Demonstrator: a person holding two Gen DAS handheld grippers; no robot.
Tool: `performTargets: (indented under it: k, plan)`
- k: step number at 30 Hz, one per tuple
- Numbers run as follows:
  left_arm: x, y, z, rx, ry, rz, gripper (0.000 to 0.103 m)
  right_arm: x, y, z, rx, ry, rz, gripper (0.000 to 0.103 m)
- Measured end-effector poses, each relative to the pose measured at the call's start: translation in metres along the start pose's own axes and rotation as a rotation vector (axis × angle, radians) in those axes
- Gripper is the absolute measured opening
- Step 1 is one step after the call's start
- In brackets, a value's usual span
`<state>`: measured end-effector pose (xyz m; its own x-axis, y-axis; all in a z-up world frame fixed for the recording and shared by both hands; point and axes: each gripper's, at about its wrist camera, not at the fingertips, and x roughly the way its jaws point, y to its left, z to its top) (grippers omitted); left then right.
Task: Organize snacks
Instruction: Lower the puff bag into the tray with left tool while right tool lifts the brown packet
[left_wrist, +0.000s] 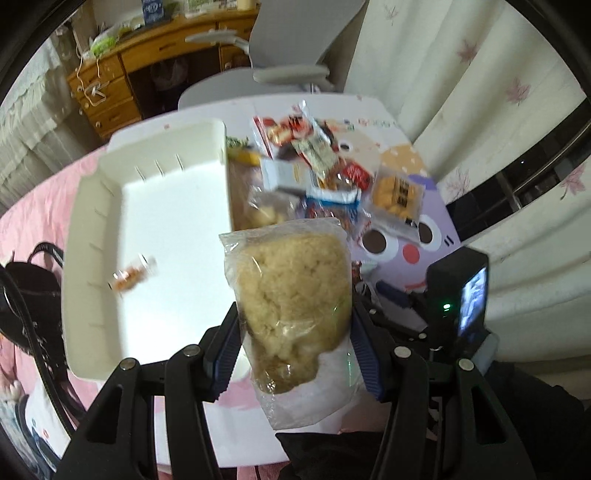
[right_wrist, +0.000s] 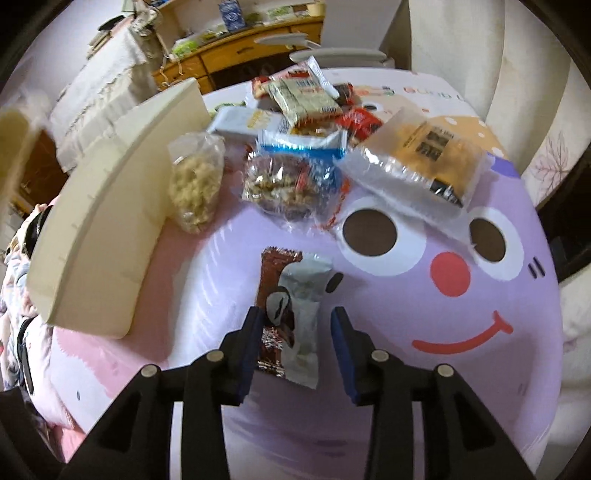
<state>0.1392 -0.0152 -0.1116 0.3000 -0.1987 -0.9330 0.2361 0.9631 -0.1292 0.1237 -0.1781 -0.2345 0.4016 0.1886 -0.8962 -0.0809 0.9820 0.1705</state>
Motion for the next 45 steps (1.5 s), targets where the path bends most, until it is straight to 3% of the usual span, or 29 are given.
performTargets:
  k: [9,20,33,45]
  plan:
    - [-0.022,0.057,0.002,-0.007,-0.059,-0.001,0.055,0.010,0.022,0.003,0.036,-0.032,-0.119,0.038]
    - [-0.027,0.117,-0.003,0.003,-0.058,-0.003,0.055,0.014,0.036,0.001,0.100,-0.057,-0.232,0.032]
    - [-0.018,0.173,-0.011,0.019,-0.024,0.002,0.055,-0.012,0.052,-0.009,0.231,-0.127,-0.241,0.030]
    - [-0.008,0.201,-0.014,0.005,-0.017,-0.009,0.055,-0.074,0.106,0.010,0.213,-0.256,-0.137,0.031]
